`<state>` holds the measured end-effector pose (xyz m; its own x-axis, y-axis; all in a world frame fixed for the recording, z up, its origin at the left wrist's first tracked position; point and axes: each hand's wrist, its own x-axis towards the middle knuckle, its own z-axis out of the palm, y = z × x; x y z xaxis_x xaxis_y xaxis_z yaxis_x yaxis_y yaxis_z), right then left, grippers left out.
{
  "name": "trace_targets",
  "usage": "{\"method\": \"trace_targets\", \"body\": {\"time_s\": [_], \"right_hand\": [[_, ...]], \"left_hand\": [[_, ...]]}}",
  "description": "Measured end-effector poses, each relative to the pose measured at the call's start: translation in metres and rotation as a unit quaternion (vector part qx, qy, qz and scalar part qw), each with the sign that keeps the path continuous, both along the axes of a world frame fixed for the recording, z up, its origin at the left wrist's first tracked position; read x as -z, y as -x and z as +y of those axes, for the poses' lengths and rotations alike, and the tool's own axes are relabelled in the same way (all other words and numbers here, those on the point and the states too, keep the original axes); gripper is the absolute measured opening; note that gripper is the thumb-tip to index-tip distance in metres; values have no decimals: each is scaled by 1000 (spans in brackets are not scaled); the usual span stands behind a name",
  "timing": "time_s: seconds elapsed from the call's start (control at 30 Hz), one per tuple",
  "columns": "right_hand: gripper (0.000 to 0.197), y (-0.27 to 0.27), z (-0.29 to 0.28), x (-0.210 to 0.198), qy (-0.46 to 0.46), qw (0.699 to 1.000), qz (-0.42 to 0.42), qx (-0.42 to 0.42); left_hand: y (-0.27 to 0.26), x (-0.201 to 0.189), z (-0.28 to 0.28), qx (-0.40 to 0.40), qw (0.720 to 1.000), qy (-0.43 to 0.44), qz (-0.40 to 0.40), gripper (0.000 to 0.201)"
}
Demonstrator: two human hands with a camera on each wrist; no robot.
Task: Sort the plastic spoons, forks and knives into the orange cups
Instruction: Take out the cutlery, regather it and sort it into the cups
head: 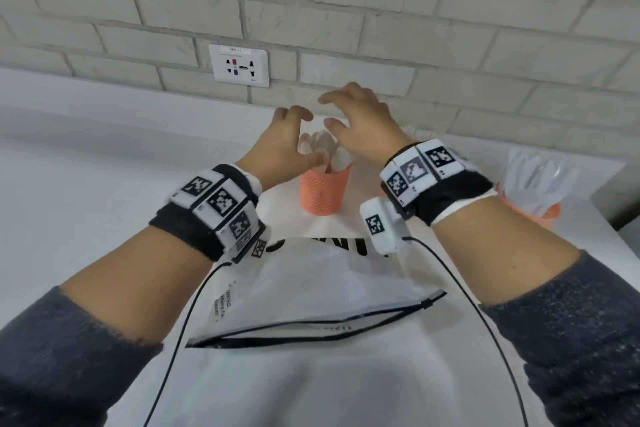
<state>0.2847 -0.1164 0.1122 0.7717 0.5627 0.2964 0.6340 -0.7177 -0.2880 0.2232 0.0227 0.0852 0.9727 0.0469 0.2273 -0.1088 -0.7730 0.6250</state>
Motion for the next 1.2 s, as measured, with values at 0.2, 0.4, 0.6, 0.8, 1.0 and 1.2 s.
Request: {"method": "trace_targets", "body": {"time_s": [0.2, 0.4, 0.6, 0.8, 1.0, 1.2], "right_hand": [[16, 79, -36, -11, -2, 995, 73, -73], [11, 152, -59, 31, 56, 957, 237, -159], [46, 186, -68, 80, 210, 964, 125, -106], [42, 180, -89, 116, 336, 931, 104, -93], [30, 173, -68, 95, 261, 946, 189, -41], [46, 165, 10, 81, 348, 915, 175, 104]], "left_hand": [[106, -2, -9, 213, 961, -130, 122, 42], [142, 56, -19, 158, 941, -272, 124, 29], [134, 57, -17, 74, 994, -79, -6, 11], [129, 37, -17, 54, 985, -107, -121, 23], [137, 40, -30, 113, 978, -171, -37, 50], [137, 45, -25, 165, 970, -171, -51, 57]]}}
